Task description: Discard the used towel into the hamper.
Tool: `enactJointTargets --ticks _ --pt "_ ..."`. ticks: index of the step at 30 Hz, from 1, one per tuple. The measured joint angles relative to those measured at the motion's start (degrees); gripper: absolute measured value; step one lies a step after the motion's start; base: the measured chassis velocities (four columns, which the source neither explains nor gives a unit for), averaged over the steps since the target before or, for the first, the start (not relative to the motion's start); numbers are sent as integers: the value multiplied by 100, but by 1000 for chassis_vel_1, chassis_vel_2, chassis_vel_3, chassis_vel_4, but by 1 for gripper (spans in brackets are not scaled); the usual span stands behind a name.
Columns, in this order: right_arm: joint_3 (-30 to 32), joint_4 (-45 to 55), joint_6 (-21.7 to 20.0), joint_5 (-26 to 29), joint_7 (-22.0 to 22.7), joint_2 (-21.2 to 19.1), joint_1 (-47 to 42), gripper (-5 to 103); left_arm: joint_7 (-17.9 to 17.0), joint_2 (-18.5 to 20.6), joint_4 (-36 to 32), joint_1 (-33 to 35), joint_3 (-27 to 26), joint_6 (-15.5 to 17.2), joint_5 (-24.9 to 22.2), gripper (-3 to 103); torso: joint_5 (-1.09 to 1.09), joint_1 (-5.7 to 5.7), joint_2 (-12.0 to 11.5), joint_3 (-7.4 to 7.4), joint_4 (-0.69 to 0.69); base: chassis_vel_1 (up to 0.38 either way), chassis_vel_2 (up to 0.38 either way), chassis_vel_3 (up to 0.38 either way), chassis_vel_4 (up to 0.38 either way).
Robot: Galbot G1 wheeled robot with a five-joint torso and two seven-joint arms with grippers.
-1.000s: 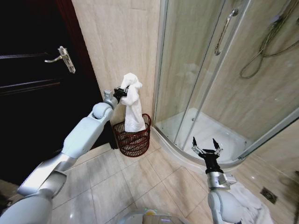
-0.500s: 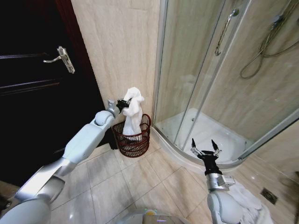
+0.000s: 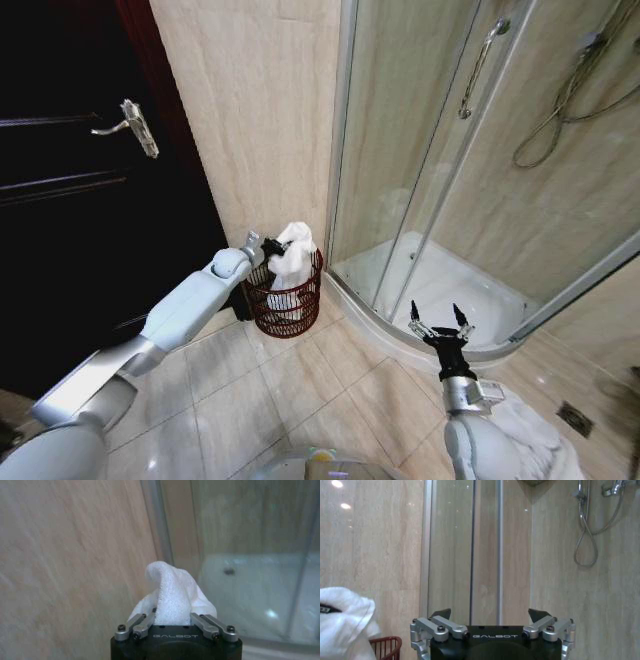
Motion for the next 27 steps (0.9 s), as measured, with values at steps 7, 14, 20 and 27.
enactJointTargets --ticks 7,14,20,27 --pt "22 -72 43 33 -34 0 -93 100 1121 37 -81 -461 -53 1308 340 47 1 0 0 0 -1 0 0 0 0" --pt "44 -88 60 64 -48 0 -88 100 1394 108 -129 -663 67 1506 410 74 2 0 0 0 0 0 0 0 0" --pt "93 8 56 105 -48 0 -99 100 1375 106 -113 -669 28 1488 407 90 1 0 0 0 -1 0 0 0 0" --pt "97 76 46 112 -46 0 -123 100 1343 119 -112 -646 -66 1451 367 100 0 0 0 0 0 0 0 0 0"
